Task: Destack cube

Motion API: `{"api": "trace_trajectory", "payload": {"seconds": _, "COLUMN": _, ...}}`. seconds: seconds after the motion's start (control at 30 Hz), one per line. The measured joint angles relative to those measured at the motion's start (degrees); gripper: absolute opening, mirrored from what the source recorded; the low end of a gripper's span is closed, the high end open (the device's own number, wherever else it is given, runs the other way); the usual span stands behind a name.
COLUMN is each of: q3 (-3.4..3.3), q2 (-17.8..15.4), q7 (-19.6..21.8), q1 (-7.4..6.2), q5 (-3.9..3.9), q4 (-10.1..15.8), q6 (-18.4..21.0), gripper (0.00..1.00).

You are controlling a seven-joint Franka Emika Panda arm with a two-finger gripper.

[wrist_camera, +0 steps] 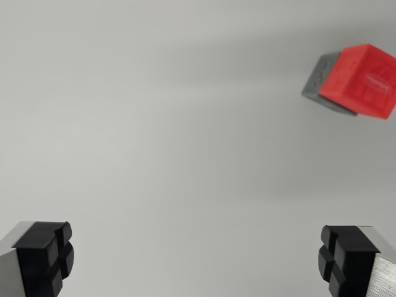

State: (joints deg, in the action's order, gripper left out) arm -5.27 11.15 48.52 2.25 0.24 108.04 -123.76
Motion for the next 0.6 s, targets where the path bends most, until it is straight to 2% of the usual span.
{"api": "trace_trajectory", "payload": {"seconds": 0.6, "q3": -1.91, "q2": 5.5, "q7": 1.9, "q1": 2.44, "q5": 1.51, "q4": -2.1, "q6": -2.0, "gripper": 1.00}}
